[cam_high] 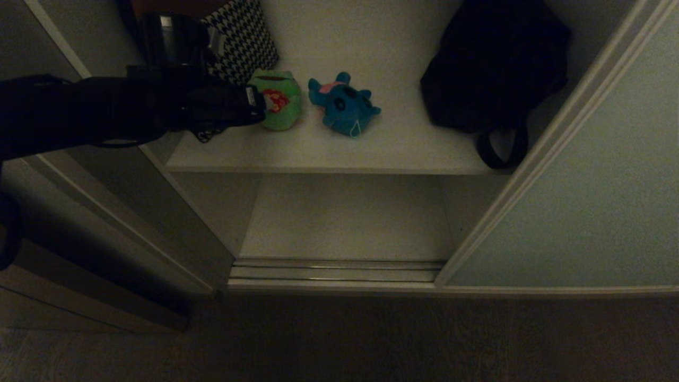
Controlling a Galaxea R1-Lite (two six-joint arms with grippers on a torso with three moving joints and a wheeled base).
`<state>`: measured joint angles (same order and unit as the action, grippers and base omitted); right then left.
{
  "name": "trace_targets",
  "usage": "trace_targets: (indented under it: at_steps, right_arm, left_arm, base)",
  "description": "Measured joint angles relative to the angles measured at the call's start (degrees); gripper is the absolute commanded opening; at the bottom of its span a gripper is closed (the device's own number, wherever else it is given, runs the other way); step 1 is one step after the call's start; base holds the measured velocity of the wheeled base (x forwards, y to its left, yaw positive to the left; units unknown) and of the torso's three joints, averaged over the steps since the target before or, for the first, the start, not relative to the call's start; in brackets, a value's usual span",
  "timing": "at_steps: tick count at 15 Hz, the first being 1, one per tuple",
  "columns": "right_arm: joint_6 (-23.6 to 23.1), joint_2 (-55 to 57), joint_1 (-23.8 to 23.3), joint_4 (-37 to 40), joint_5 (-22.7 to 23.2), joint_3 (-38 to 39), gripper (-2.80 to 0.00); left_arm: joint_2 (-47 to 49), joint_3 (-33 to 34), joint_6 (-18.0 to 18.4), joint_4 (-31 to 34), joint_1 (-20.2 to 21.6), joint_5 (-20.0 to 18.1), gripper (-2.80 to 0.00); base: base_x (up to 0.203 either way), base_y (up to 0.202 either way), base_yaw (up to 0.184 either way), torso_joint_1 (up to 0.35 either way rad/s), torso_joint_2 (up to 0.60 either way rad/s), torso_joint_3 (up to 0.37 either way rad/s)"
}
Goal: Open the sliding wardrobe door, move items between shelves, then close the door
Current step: Place the green doll on the lower shelf
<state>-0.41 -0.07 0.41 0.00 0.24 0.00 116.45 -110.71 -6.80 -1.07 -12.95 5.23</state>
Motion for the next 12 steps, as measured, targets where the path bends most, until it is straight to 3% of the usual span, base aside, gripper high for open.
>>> trace_targets:
  at_steps: [4,7,12]
  right_arm:
    - [0.0,0.0,0.0,0.0,0.0,0.0,-2.80]
    - [0.0,0.0,0.0,0.0,0.0,0.0,-2.80]
    - [0.0,0.0,0.0,0.0,0.0,0.0,-2.80]
  left_arm:
    - [3.0,-0.1,0.7,-10.1,0.1,1.9,0.00]
    - [5.4,0.3,0.2,-12.0,0.1,1.7,0.00]
    - [9.8,0.3,0.3,-20.8,-0.4,1.9,0.00]
  base:
    - [0.000,0.000,0.000,0.000,0.00,0.000]
    - [0.000,0.000,0.000,0.000,0.00,0.000]
    - [0.000,0.000,0.000,0.000,0.00,0.000]
